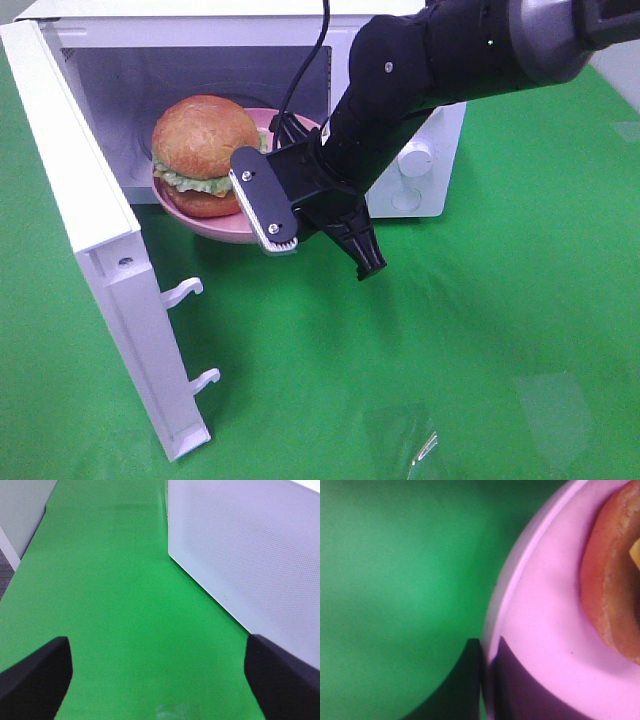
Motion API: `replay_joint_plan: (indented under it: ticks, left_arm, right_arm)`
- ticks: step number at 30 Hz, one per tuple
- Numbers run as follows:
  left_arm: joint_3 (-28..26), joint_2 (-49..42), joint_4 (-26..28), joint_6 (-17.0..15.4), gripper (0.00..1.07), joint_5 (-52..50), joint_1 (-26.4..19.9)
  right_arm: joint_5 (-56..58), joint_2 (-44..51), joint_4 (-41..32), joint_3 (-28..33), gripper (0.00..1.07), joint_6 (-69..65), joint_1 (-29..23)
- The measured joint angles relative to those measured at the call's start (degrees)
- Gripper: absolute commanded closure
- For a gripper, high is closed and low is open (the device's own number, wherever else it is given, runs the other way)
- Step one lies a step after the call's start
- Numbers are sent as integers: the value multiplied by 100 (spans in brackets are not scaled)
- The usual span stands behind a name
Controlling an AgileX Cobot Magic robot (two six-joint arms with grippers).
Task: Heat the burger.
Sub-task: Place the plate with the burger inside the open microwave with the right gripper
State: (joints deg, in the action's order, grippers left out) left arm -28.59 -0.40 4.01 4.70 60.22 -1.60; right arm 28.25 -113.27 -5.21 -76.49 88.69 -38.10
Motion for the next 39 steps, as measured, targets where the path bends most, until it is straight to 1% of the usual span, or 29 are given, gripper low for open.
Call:
replay_joint_plan:
  ticks: [8, 9, 10, 12, 19, 20, 21, 22, 23, 24, 25, 26, 27, 28, 31, 33, 34, 35, 38, 39]
  left_arm:
    - [0, 0, 0, 0, 21, 0, 0]
    - [0, 0, 0, 0, 21, 0, 0]
    - [0, 0, 0, 0, 21, 0, 0]
    - [0, 0, 0, 0, 21, 0, 0]
    - [0, 0, 0, 0, 21, 0, 0]
    - [0, 0, 0, 0, 21, 0, 0]
    - [0, 0, 0, 0, 21, 0, 0]
    - [0, 0, 0, 0, 21, 0, 0]
    - [0, 0, 0, 0, 21, 0, 0]
    - [0, 0, 0, 0, 21, 0, 0]
    - [0, 0, 0, 0, 21, 0, 0]
    - [0, 0, 0, 0, 21, 0, 0]
    - [0, 0, 0, 0, 21, 0, 0]
    - [0, 0, 0, 0, 21, 0, 0]
    - [0, 0, 0, 0, 21, 0, 0]
    - [0, 0, 0, 0, 21, 0, 0]
    - [0, 0, 0, 0, 21, 0, 0]
    - [0, 0, 0, 0, 21, 0, 0]
    - [0, 0, 0, 0, 21, 0, 0]
    - [0, 0, 0, 0, 21, 0, 0]
  right_arm:
    - [166, -281, 361, -458, 107, -630, -57]
    - [189, -384, 413, -653, 107, -802, -63]
    - [189, -384, 413, -653, 107, -802, -63]
    - [350, -613, 453, -1054, 107, -1077, -63]
    - [487, -888, 521, -1473, 107, -1301, -63]
    - [550, -1037, 556, -1662, 107, -1432, -63]
    - [550, -1037, 556, -1662, 107, -1432, -63]
    - [665, -1152, 613, -1851, 107, -1524, -57]
    - [665, -1152, 613, -1851, 107, -1524, -57]
    - [779, -1278, 722, -2040, 107, -1644, -57]
    - [779, -1278, 722, -2040, 107, -1644, -57]
    - [859, -1381, 825, -2200, 106, -1799, -57]
    - [859, -1381, 825, -2200, 106, -1799, -57]
    - [917, -1518, 945, -2389, 106, -2000, -57]
    - [945, -1593, 1008, -2550, 106, -2160, -57]
    - [1049, -1782, 1094, -2865, 106, -2441, -57]
    - [1049, -1782, 1094, -2865, 106, -2441, -57]
    - [1129, -1879, 1129, -3048, 106, -2510, -57]
    - [1175, -1960, 1146, -3168, 106, -2555, -57]
    - [1249, -2051, 1163, -3335, 106, -2567, -57]
